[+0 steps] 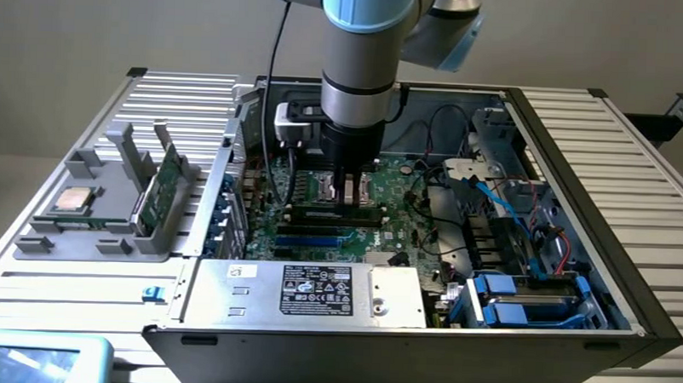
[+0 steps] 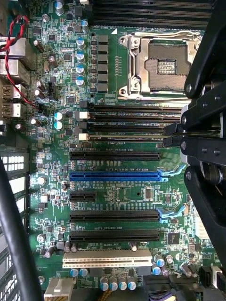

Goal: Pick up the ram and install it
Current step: 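Insert the ram into the slot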

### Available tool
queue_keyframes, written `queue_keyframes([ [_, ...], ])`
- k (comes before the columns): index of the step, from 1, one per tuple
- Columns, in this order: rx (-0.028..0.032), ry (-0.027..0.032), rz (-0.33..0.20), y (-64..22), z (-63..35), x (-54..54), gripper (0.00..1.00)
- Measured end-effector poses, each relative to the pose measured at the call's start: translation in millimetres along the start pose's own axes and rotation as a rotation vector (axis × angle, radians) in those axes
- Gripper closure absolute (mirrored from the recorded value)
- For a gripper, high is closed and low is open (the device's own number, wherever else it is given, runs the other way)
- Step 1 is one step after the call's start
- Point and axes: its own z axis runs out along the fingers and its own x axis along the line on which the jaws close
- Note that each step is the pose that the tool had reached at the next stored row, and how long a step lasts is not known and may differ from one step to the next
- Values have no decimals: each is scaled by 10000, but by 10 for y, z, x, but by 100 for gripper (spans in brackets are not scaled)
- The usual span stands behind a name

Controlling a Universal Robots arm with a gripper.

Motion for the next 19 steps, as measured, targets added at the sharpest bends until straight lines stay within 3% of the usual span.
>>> queue_keyframes([
  [7, 19, -5, -1, 0, -29, -1, 89],
  [11, 212, -5, -5, 1, -30, -1, 89],
  [12, 226, -5, -5, 1, -30, -1, 89],
  [19, 231, -4, -7, 2, -30, -1, 89],
])
